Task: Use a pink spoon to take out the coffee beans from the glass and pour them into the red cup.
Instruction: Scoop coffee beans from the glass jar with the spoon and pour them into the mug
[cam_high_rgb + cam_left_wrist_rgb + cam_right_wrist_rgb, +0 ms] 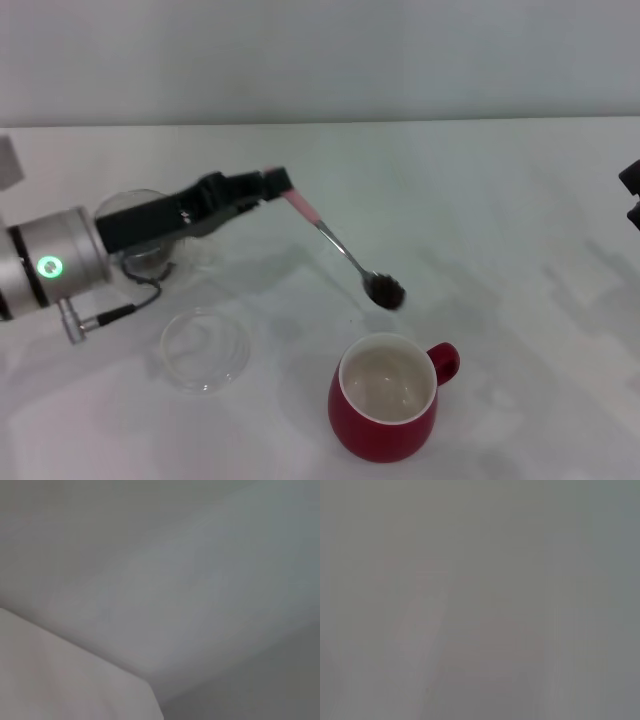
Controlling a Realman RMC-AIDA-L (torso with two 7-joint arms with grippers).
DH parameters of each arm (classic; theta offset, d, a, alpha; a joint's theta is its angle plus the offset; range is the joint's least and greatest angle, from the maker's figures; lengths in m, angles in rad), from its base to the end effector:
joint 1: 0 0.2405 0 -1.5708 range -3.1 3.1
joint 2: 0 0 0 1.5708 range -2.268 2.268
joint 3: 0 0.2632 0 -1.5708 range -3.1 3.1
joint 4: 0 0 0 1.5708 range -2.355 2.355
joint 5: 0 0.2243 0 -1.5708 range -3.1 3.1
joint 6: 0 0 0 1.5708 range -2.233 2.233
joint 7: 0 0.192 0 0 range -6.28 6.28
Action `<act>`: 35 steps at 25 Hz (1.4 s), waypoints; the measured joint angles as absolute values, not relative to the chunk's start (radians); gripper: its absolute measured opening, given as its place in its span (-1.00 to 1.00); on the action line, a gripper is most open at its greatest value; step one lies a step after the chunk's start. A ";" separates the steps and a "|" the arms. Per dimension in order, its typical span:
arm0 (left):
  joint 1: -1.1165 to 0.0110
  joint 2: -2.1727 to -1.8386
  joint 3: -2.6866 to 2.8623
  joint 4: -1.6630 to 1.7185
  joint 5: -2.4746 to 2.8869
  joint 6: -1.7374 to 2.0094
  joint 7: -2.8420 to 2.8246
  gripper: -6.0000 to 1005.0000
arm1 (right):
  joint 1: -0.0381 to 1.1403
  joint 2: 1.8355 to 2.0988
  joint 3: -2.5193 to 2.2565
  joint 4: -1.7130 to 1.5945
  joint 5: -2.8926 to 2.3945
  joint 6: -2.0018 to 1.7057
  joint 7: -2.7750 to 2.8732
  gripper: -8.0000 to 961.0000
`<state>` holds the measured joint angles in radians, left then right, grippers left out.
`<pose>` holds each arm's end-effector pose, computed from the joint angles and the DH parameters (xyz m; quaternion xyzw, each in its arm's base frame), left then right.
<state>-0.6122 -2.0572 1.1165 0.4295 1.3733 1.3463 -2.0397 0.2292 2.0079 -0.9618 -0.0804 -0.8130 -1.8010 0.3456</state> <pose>-0.1952 0.3943 -0.0786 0.7548 0.5356 0.3786 0.0021 0.3253 0.2757 0.0303 -0.7284 0.0678 0.4251 0.5330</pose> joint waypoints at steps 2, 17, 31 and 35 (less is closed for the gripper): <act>-0.616 -2.061 1.136 0.431 1.375 1.359 -2.038 -0.75 | 0.226 2.008 -0.962 -0.080 -0.813 -1.808 0.348 0.51; -0.589 -2.059 1.199 0.559 1.489 1.369 -2.015 -0.75 | 0.213 2.008 -0.968 -0.065 -0.815 -1.840 0.368 0.51; -0.621 -2.069 1.221 0.748 1.639 1.365 -2.025 -0.75 | 0.211 2.008 -0.969 -0.052 -0.819 -1.840 0.382 0.51; -0.643 -2.069 1.240 0.763 1.646 1.366 -2.046 -0.75 | 0.210 2.008 -0.969 -0.046 -0.819 -1.838 0.382 0.51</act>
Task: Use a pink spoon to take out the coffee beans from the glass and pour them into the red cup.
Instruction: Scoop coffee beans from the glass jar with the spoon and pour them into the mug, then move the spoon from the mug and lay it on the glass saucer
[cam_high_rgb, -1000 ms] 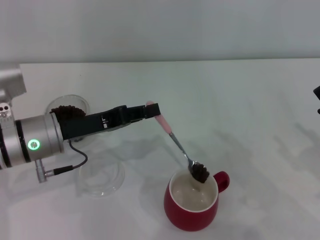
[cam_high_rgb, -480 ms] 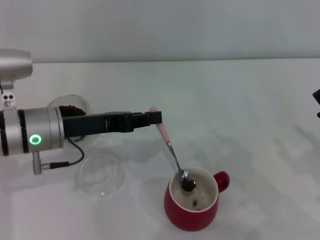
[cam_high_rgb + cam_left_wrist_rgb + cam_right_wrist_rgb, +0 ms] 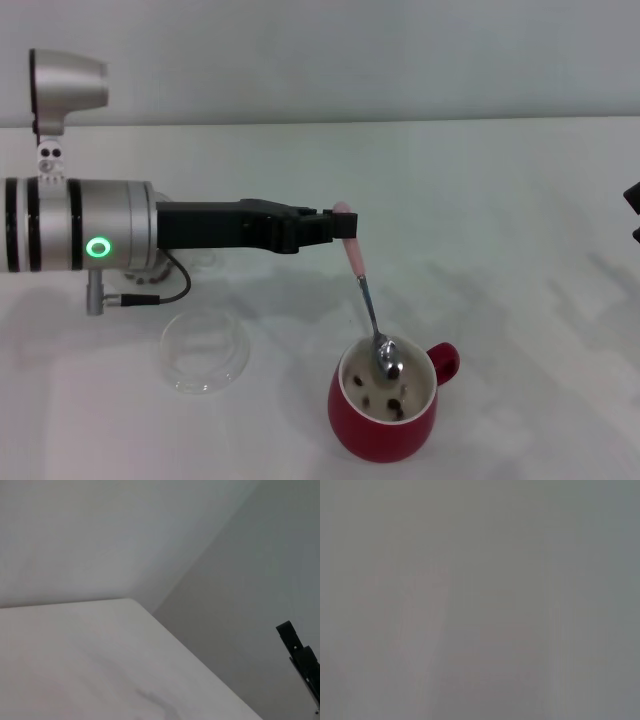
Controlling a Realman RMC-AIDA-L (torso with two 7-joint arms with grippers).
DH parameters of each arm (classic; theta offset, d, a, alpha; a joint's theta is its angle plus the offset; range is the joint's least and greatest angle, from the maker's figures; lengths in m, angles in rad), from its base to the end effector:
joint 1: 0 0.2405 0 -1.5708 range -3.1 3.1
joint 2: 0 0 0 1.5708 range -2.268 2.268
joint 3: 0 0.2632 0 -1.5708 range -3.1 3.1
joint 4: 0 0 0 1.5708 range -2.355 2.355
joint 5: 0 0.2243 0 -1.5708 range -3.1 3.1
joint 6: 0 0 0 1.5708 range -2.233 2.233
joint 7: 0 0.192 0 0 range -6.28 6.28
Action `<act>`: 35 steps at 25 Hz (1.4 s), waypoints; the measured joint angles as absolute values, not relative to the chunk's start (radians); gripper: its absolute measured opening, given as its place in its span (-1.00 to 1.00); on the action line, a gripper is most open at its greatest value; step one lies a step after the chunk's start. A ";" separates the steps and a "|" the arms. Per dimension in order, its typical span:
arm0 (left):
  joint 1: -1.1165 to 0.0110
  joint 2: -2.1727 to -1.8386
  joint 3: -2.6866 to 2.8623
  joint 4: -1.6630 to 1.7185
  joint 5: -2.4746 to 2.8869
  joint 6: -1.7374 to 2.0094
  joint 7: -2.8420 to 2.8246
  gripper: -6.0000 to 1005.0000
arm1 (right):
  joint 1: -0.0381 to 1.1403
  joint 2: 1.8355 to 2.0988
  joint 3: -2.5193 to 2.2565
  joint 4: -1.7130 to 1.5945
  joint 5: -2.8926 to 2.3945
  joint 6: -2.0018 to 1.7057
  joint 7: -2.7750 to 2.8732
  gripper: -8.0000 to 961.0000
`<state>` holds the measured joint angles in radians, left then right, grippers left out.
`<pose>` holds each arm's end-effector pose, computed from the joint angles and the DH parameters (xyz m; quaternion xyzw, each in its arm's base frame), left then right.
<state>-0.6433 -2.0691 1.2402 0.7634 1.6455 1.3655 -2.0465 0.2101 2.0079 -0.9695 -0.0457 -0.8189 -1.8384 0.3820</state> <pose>-0.1450 0.3881 -0.0876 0.8986 0.3643 0.2444 0.0056 0.3279 0.2614 0.0259 -0.7257 0.0929 0.4414 0.5195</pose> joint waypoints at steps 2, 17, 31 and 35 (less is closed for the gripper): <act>-0.654 -2.069 1.241 0.771 1.658 1.365 -2.060 -0.75 | 0.210 2.008 -0.969 -0.042 -0.818 -1.838 0.382 0.51; -0.559 -2.055 1.217 0.945 1.650 1.370 -2.162 -0.75 | 0.211 2.008 -0.965 -0.044 -0.814 -1.840 0.382 0.51; -0.252 -2.063 0.943 0.902 1.570 1.436 -2.012 -0.75 | 0.220 2.004 -0.960 -0.092 -0.788 -1.831 0.382 0.50; -0.226 -2.068 0.894 0.824 1.562 1.432 -1.953 -0.75 | 0.221 2.005 -0.961 -0.097 -0.789 -1.824 0.379 0.50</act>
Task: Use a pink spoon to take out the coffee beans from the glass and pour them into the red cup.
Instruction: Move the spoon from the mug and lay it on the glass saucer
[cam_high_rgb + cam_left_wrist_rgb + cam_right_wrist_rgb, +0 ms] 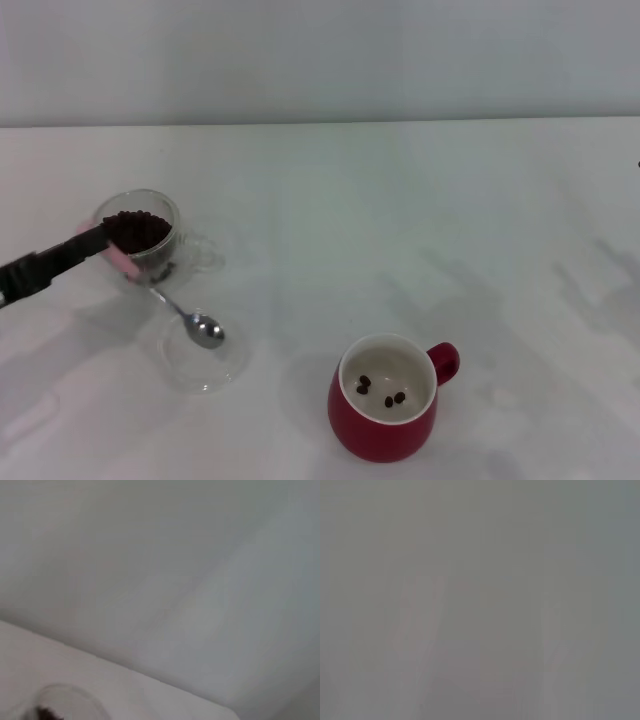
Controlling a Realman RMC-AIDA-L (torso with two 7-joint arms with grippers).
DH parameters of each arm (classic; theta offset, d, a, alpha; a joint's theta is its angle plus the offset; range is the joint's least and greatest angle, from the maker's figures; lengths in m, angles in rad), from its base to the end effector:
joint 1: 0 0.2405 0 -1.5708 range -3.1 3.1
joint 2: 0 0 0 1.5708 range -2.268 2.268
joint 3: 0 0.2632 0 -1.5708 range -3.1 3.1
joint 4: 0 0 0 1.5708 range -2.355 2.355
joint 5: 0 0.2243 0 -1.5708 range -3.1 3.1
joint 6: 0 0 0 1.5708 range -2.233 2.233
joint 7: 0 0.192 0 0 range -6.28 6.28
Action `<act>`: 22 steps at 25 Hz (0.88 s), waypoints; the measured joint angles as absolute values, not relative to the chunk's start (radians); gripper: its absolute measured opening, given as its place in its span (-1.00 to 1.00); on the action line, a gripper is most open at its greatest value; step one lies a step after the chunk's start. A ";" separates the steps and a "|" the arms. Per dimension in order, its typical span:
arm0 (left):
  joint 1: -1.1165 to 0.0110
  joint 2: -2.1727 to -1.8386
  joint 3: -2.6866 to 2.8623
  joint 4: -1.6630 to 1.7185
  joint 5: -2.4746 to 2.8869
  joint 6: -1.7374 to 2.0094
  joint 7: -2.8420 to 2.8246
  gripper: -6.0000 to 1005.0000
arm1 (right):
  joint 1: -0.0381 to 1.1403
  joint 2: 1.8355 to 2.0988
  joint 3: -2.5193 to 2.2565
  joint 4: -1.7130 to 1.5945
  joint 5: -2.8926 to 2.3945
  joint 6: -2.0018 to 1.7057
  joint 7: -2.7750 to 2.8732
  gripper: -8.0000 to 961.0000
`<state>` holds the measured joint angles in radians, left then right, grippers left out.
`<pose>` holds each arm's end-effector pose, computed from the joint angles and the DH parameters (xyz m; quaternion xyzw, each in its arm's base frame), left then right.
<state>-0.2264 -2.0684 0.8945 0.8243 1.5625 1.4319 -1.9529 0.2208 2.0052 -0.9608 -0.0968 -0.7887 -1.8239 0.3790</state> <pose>-0.2961 0.3386 0.0057 -0.7672 -0.4921 -0.3754 0.1680 0.3243 0.2741 0.0398 -0.7172 0.0669 0.4402 0.5360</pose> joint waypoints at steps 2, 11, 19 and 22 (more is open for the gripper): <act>-0.225 -2.068 0.854 0.770 1.563 1.430 -1.920 -0.75 | 0.221 2.005 -0.964 -0.098 -0.792 -1.822 0.371 0.50; -0.239 -2.069 0.788 0.649 1.570 1.376 -1.824 -0.75 | 0.221 2.006 -0.988 -0.101 -0.797 -1.821 0.361 0.50; -0.285 -2.074 0.787 0.558 1.561 1.311 -1.757 -0.75 | 0.221 2.006 -0.987 -0.100 -0.798 -1.831 0.362 0.50; -0.302 -2.074 0.787 0.533 1.549 1.299 -1.732 -0.75 | 0.220 2.007 -0.986 -0.100 -0.798 -1.834 0.365 0.50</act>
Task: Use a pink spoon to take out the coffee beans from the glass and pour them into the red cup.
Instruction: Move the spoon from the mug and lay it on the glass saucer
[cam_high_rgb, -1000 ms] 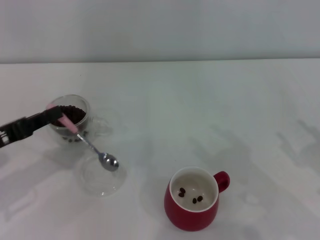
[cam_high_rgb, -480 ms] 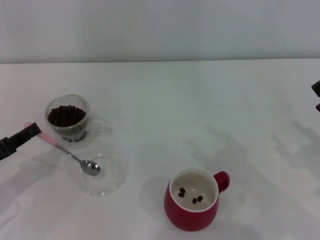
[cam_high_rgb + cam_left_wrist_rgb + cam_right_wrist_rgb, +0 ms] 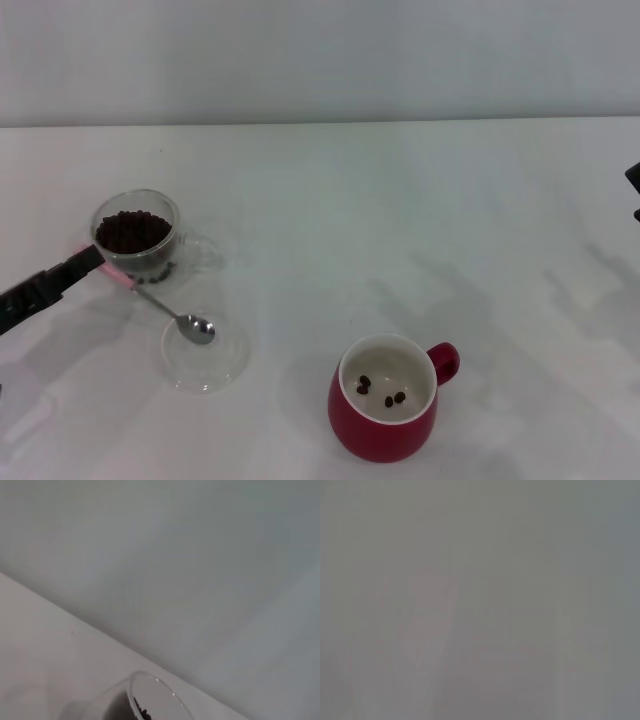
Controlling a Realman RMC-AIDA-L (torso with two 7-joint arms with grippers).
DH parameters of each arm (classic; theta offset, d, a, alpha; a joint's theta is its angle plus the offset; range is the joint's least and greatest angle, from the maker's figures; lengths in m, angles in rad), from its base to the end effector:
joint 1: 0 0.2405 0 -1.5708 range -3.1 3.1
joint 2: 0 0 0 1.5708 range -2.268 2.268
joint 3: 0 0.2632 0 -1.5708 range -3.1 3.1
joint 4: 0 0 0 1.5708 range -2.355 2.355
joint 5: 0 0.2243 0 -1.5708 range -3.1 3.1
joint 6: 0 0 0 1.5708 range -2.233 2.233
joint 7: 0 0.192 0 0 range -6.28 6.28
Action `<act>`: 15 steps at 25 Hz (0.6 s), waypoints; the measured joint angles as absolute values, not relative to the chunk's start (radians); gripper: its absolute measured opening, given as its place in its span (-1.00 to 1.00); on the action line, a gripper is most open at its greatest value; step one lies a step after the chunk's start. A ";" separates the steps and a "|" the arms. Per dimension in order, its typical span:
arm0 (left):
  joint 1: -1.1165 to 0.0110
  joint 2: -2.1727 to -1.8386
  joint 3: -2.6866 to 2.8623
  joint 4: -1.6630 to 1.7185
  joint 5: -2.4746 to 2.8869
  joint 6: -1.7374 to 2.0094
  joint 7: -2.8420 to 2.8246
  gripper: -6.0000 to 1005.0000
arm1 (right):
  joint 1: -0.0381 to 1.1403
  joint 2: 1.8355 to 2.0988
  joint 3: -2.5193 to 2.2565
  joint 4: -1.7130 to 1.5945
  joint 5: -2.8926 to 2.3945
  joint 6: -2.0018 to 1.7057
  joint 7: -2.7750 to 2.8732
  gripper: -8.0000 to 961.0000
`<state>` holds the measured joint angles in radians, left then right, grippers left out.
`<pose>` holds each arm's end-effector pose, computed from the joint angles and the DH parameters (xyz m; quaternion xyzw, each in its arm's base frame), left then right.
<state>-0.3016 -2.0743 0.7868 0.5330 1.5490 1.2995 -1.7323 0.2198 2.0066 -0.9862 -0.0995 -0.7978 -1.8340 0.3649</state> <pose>-0.3344 0.3473 -0.0260 -0.7287 -0.5226 -0.3793 0.2281 0.3201 0.2714 0.0344 -0.7265 0.0575 0.4404 0.5243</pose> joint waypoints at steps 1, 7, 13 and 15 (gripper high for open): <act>-0.305 -2.074 0.787 0.528 1.545 1.296 -1.728 -0.75 | 0.220 2.007 -0.986 -0.100 -0.798 -1.835 0.365 0.50; -0.365 -2.072 0.792 0.438 1.543 1.252 -1.686 -0.75 | 0.220 2.008 -0.986 -0.101 -0.798 -1.841 0.367 0.50; -0.395 -2.072 0.798 0.394 1.551 1.239 -1.668 -0.75 | 0.222 2.008 -0.988 -0.101 -0.797 -1.840 0.368 0.50; -0.396 -2.072 0.799 0.393 1.556 1.237 -1.668 -0.75 | 0.223 2.008 -0.988 -0.101 -0.796 -1.839 0.368 0.50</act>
